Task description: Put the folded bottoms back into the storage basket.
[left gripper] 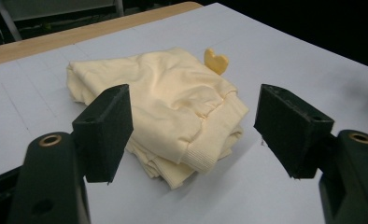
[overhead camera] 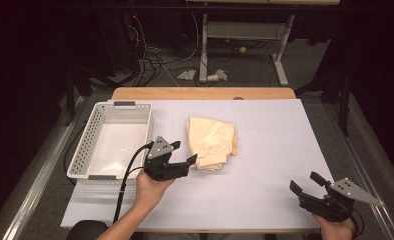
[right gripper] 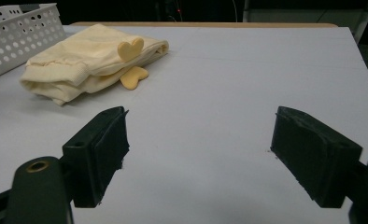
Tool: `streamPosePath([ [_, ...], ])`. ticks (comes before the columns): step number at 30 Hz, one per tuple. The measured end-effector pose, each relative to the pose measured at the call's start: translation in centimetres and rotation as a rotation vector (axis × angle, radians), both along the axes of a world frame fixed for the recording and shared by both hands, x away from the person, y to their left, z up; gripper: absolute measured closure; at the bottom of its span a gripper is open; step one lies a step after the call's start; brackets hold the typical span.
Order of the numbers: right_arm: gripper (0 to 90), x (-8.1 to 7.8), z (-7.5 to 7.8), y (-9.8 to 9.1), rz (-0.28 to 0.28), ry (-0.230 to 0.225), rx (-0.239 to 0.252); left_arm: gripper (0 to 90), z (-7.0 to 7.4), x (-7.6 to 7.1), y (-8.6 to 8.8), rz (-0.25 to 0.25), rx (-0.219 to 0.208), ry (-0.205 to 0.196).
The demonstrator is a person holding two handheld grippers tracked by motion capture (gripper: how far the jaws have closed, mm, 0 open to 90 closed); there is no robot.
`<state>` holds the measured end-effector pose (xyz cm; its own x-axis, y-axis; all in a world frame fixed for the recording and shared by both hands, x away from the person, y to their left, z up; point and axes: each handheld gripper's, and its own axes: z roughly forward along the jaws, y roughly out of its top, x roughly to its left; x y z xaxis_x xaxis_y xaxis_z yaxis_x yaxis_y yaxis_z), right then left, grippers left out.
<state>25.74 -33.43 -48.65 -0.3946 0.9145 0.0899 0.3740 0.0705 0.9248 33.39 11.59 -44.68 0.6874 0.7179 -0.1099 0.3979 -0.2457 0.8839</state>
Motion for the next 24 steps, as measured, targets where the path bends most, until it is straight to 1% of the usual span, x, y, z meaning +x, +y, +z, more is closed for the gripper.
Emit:
streamPosePath([
  [2,19.7,0.0,0.0,0.0,0.000,0.000,0.000,26.7,0.0,0.3,-0.3,-0.002,0.001,0.007],
  [5,19.7,0.0,0.0,0.0,0.002,0.000,0.000,25.5,0.0,1.0,-0.8,-0.007,0.008,0.031],
  [10,19.6,0.0,0.0,0.0,0.002,0.000,0.001,24.7,-0.2,2.1,-1.6,-0.009,0.057,0.057],
  [11,19.7,0.0,0.0,0.0,0.002,0.000,0.001,24.3,-0.2,2.3,-1.8,-0.005,0.055,0.063],
  [15,19.6,0.0,0.0,0.0,0.002,0.001,0.002,24.1,0.0,3.1,-2.2,-0.001,0.070,0.088],
  [18,19.7,0.0,0.0,0.0,0.002,0.002,0.002,24.2,0.0,3.6,-2.3,0.003,0.069,0.102],
  [22,19.7,0.0,0.0,0.0,0.001,0.000,0.001,24.1,0.0,4.8,-2.6,0.012,0.073,0.148],
  [24,19.7,0.0,0.0,0.0,0.001,0.000,0.001,24.1,0.0,5.3,-2.7,0.017,0.081,0.162],
])
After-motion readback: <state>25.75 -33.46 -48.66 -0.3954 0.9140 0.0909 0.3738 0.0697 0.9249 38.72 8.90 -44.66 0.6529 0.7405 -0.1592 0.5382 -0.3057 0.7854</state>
